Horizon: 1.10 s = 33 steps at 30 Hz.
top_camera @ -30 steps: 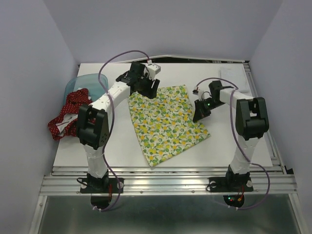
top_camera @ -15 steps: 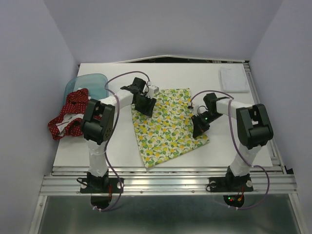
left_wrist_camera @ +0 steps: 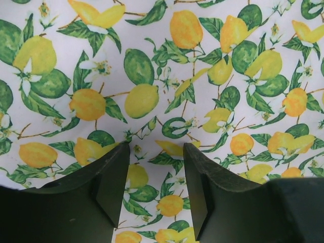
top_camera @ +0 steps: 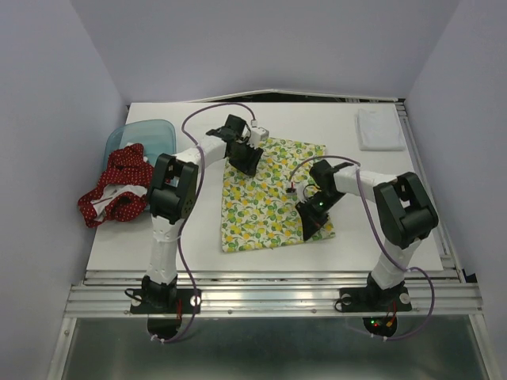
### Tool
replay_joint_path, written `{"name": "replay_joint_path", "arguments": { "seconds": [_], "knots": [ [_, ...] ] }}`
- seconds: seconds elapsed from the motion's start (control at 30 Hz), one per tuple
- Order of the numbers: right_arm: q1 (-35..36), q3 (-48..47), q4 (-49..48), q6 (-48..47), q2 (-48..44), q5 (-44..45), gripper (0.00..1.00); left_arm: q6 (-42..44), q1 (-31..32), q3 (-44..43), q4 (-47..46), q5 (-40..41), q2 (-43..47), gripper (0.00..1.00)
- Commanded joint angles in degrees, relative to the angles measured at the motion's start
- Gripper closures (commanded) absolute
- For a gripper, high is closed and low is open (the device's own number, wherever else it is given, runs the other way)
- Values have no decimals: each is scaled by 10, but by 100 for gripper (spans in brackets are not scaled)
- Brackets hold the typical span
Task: Fold and stack the skirts
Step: Flatten the skirt out
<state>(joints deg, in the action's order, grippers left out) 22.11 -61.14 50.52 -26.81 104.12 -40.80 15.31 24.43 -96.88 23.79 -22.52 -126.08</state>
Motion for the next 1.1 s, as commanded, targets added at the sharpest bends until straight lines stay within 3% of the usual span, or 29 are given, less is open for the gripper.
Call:
{"name": "replay_joint_path", "arguments": {
  "seconds": [0.0,0.13,0.4,0.5,0.6,0.77,1.07],
  "knots": [
    [26,1,33,-11,-31,-16,96,24,6,56,79,-14,19,42],
    [38,-13,65,-18,-37,-38,96,32,6,117,71,-21,61,42],
    [80,-23,70,28,-54,-80,96,58,6,81,107,-24,44,39],
    [68,-73,38,64,-69,-29,98,56,6,65,108,-20,44,39],
    [4,-105,-27,128,-82,21,95,53,6,64,100,-15,53,38],
    [-27,-80,-180,113,-99,161,96,54,6,64,99,-10,50,38],
    [-27,-49,-215,88,-11,220,99,74,1,38,97,25,34,37]
  ]
}}
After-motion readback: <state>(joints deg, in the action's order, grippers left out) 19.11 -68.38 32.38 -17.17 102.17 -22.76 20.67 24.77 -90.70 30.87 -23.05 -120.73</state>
